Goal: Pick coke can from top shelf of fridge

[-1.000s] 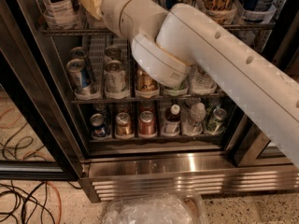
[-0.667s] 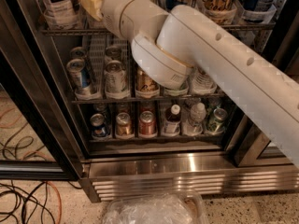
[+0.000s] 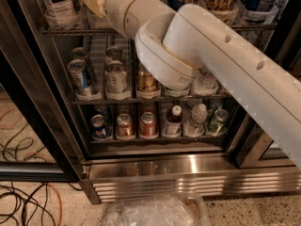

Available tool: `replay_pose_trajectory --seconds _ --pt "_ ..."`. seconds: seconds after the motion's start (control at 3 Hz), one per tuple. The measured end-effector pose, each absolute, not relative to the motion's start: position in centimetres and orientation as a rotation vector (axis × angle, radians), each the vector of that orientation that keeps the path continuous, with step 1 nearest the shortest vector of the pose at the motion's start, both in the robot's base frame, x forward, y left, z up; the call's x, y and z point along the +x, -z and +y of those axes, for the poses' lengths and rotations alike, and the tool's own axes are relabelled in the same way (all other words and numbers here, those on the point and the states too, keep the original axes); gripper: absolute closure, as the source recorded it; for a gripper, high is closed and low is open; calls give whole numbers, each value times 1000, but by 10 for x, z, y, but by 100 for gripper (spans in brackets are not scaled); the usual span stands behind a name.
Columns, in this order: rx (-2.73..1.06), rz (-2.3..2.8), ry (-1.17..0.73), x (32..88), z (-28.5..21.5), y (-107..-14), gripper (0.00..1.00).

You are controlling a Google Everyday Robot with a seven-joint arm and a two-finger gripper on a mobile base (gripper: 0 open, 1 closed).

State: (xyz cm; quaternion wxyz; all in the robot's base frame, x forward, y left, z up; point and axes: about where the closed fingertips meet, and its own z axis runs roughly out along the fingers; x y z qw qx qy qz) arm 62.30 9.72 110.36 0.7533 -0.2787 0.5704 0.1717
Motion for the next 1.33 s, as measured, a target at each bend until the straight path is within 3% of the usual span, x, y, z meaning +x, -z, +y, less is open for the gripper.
replay_pose_trajectory --seconds 1.33 --pt "-682 1272 -432 584 106 -1082 100"
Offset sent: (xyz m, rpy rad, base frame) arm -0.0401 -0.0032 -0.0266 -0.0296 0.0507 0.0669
